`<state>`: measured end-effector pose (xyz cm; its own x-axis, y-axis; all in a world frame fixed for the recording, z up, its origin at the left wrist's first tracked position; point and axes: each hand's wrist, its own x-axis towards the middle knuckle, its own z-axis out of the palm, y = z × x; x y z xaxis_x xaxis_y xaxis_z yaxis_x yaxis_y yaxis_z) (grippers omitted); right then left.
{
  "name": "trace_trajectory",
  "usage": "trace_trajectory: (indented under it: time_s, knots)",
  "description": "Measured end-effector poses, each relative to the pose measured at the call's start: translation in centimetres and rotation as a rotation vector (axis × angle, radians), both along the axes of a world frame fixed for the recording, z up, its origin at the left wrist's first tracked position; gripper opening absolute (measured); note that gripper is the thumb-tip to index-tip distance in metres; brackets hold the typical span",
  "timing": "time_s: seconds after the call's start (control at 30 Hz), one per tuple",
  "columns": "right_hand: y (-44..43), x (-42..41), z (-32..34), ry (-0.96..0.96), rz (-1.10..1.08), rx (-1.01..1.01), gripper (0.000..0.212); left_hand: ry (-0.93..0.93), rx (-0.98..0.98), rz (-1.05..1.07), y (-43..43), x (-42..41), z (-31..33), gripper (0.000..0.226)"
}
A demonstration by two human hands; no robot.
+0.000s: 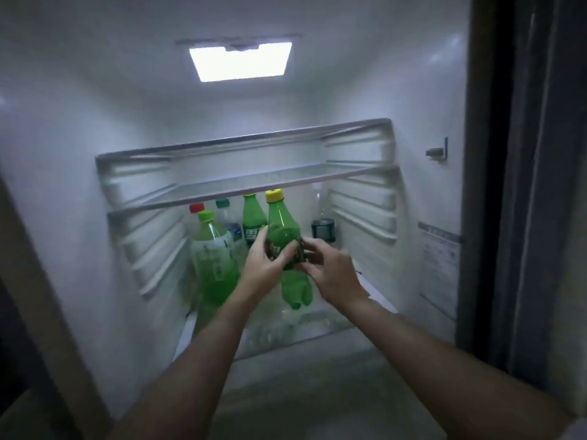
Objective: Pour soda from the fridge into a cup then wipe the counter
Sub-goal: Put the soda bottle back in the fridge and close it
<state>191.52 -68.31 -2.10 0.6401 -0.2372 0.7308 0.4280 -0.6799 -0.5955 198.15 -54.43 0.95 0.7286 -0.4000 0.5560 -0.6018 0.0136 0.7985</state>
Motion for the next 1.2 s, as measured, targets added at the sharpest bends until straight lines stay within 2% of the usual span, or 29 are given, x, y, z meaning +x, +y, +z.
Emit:
trace_trajectory:
  time_s: [0.13,0.27,0.37,0.5,0.8,0.93,1.07,1.2]
  knots:
    - [-0.9,2.5,-0.7,0.039,-0.027,0.018,0.045,0.015,0.042,-0.007,-1.4,3.4,-0.1,0.044]
    - [-2.0,4.4,-0.2,0.092,-0.043,0.031,0.048,-0.010,0.081,-0.026,-2.8,6.2,-0.3,0.046]
    - [-2.7,6.1,-0.1,0.122,-0.060,0.044,0.048,0.028,0.072,-0.042,-3.7,8.1,-0.8,0.056]
    - [-3.6,8.1,-0.3,0.139,-0.073,0.042,0.051,0.104,0.069,-0.042,-5.1,9.8,-1.7,0.055]
    - [-4.7,11.7,-0.5,0.163,-0.092,0.062,0.053,0.151,0.183,0.063,-7.1,12.6,-1.7,0.087]
    - [-5.0,12.4,-0.7,0.160,-0.108,0.077,0.051,0.112,0.181,0.082,-7.7,12.5,-1.4,0.069]
    - [-5.1,12.6,-0.3,0.195,-0.156,0.031,0.048,0.104,0.179,0.080,-7.9,12.2,-1.0,0.071]
    - [-5.0,12.0,-0.2,0.251,-0.116,0.026,0.053,0.130,0.154,0.118,-7.9,11.5,-1.0,0.059]
